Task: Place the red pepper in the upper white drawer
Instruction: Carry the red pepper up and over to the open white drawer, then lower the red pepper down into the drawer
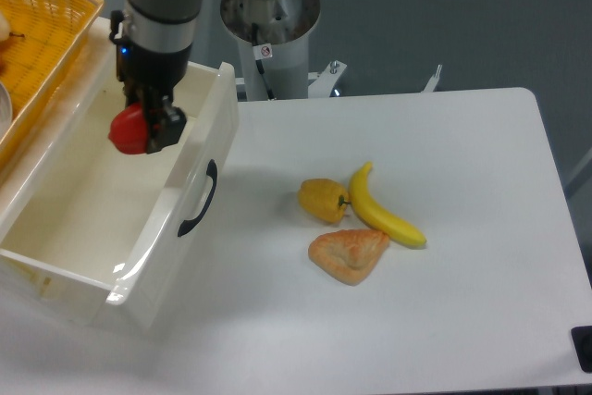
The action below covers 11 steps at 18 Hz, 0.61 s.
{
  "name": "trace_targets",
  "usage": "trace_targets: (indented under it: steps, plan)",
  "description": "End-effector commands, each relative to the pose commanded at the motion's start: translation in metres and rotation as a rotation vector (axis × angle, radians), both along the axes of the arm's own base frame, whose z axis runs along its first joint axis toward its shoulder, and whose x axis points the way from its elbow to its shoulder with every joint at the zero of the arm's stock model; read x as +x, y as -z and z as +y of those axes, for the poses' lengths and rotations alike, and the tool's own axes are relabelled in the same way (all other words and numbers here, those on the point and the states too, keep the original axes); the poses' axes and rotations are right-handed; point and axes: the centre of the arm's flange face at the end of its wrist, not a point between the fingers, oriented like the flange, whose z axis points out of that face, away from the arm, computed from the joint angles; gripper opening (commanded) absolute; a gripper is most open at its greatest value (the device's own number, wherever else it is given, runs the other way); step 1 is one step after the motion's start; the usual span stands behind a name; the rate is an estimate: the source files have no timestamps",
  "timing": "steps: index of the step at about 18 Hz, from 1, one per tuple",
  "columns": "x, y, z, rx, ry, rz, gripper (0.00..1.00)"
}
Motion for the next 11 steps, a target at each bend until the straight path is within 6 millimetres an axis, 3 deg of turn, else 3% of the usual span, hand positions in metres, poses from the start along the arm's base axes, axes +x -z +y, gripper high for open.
trace_targets:
  steps: [11]
  plan:
    - [0.024, 0.045, 0.027, -0.081, 0.115, 0.017, 0.02]
